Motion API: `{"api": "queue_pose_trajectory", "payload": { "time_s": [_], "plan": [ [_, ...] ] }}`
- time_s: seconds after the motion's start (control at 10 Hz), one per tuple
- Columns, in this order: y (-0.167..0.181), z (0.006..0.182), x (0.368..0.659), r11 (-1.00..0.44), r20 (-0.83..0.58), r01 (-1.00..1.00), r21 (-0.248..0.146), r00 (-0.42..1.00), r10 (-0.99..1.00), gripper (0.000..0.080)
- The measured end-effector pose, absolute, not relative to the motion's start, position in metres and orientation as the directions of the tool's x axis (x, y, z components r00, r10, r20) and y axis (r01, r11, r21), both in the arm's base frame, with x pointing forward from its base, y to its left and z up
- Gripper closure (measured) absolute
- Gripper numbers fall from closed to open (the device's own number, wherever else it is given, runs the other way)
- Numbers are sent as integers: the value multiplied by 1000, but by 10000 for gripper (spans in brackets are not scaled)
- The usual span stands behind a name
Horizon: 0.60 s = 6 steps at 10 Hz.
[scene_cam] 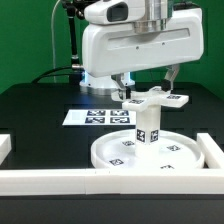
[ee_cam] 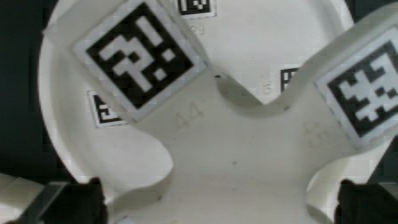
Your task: Assemble round table
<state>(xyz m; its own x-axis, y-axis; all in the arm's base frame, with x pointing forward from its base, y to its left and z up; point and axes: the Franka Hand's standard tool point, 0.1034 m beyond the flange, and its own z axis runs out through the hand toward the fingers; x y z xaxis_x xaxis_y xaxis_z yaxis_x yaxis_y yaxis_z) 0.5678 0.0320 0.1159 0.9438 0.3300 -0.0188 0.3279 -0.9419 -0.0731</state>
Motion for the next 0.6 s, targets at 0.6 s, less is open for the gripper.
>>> {"api": "queue_pose_trajectory", "payload": {
  "time_s": [0.6],
  "plan": [
    [34, 114, 570, -956, -5, 286, -63, 958, 287, 151]
  ]
}}
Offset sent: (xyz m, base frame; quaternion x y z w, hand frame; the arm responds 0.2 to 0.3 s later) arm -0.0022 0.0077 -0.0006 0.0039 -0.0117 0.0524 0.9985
